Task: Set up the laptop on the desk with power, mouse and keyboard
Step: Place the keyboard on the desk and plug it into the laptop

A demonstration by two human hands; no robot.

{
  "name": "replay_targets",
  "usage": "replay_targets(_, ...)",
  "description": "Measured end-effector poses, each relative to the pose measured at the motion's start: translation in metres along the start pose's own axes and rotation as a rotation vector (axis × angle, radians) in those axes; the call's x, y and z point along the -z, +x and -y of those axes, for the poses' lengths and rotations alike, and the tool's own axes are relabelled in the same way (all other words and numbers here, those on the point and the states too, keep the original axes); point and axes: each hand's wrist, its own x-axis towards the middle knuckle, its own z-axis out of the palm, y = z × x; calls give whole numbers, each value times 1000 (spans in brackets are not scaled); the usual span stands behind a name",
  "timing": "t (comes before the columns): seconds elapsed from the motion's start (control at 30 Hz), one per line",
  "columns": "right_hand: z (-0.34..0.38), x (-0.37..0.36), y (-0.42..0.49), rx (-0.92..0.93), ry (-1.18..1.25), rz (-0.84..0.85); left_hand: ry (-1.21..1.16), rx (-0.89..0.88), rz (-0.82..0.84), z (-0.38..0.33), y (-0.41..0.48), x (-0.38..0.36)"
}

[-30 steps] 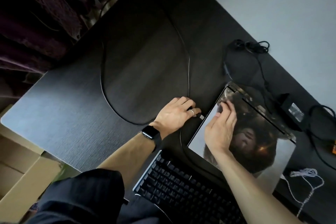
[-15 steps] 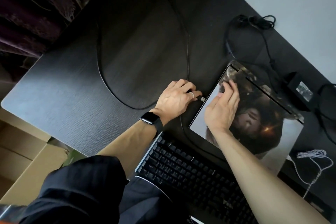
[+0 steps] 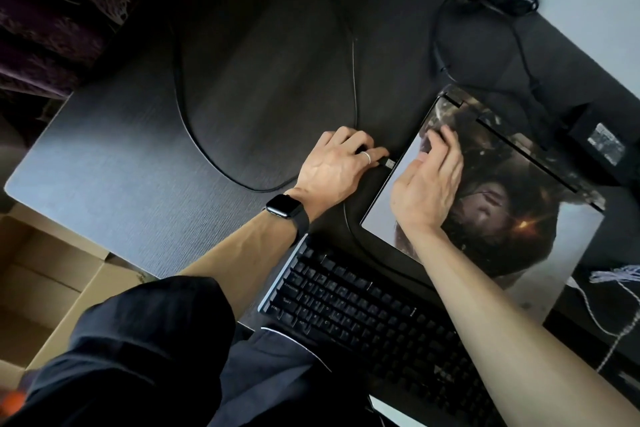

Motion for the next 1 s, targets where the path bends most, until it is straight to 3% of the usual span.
replay_targets(0.8, 1, 0, -1, -19, -2, 20, 49, -258, 121, 14, 24, 5)
replay_targets(1.0, 0, 0, -1, -7, -10, 25, 31, -149, 61, 6, 17, 1)
